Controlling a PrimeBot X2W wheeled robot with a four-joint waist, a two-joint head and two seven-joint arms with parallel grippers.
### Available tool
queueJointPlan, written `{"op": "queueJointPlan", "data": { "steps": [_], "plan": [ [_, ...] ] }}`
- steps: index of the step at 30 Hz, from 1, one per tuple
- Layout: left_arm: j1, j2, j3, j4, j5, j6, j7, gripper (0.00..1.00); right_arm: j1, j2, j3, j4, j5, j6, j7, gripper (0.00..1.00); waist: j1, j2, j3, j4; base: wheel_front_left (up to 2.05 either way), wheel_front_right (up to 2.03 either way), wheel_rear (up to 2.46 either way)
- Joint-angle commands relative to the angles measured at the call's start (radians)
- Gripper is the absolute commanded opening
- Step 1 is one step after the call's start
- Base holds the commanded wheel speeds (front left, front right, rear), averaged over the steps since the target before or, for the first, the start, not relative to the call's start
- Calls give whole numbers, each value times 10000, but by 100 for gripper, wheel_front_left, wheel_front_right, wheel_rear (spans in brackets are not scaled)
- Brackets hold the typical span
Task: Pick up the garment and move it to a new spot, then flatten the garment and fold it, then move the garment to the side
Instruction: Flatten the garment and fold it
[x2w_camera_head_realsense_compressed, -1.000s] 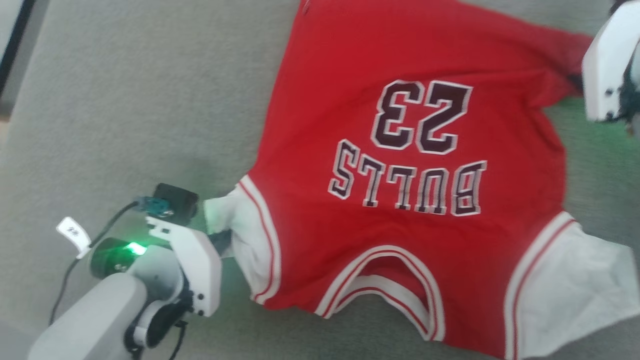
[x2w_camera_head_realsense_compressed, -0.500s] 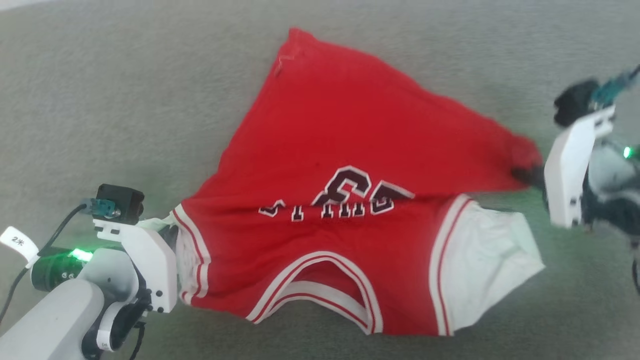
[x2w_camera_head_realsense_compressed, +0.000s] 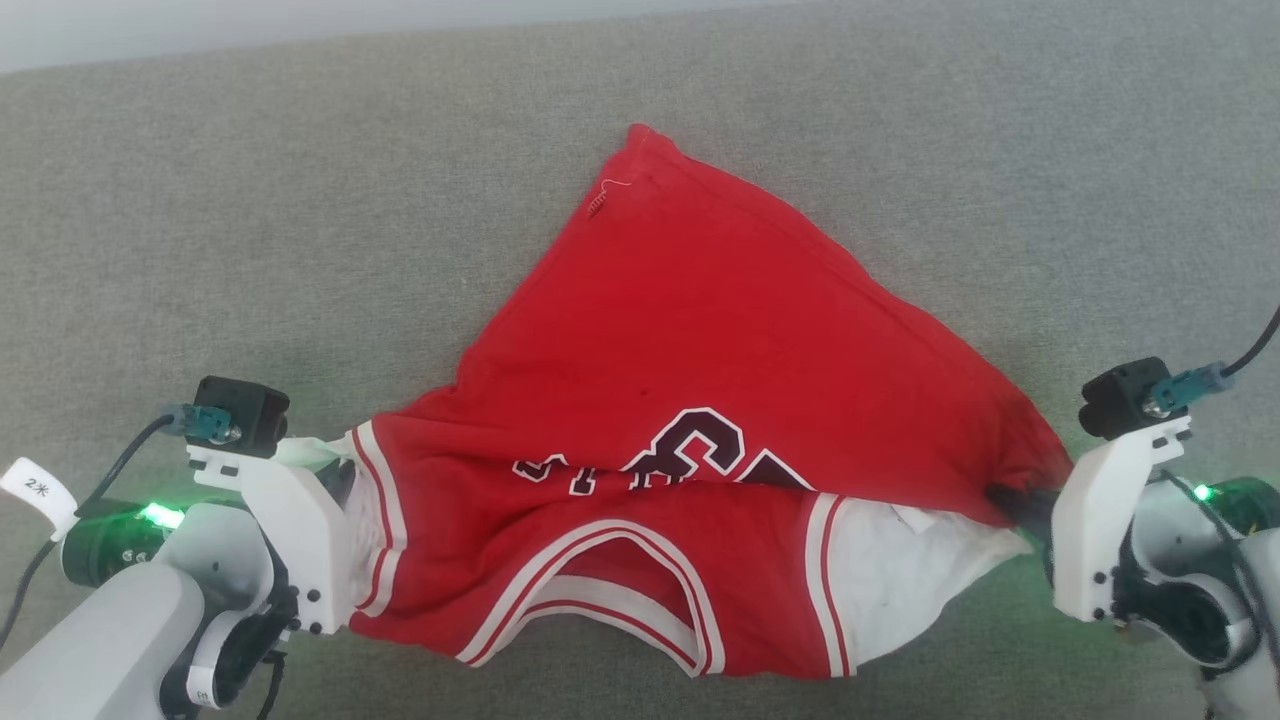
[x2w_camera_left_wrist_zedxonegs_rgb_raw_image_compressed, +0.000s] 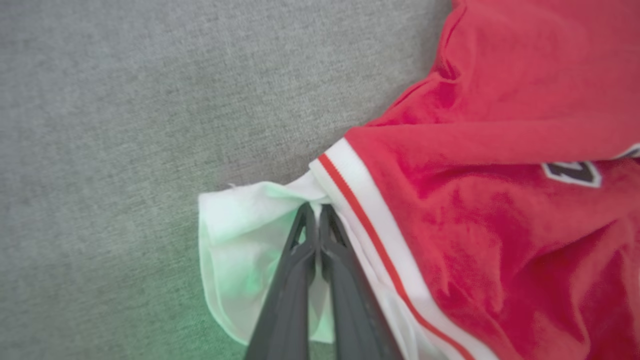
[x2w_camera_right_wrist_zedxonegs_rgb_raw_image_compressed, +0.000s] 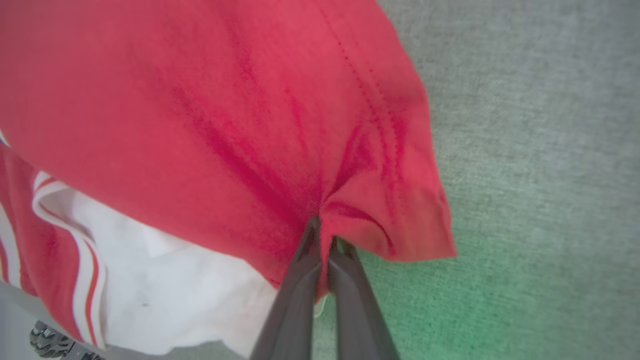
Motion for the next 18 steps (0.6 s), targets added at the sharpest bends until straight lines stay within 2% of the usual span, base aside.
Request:
{"op": "queueJointPlan", "data": {
  "steps": [1,2,3,9,12,18],
  "plan": [
    [-68,-66,-17,136,-11,-97,-90,0,181,321,-35,546,-446,-12,-395,47,1,0,34,-36,0,0,0],
    [-102,-86,-19,199,-10,-137,-104,0,163,516,-50,795,-502,-10,-499,88,1,0,37,-50,0,0,0],
    [-128,-119,-46,251,1,-182,-138,0,127,641,-16,1018,-614,-12,-577,100,1,0,31,-46,0,0,0],
    [-164,-246,-164,521,7,-359,-210,0,-28,799,29,1376,-796,-52,-830,100,1,0,-53,1,0,0,0],
    [-115,-287,-170,597,-43,-351,-255,0,-65,638,-201,873,-764,-47,-853,100,1,0,-128,53,0,0,0],
    [-46,-312,-219,579,-10,-336,-296,0,109,378,-1022,-968,-739,-1,-331,100,1,0,-220,250,0,0,0]
  ]
}}
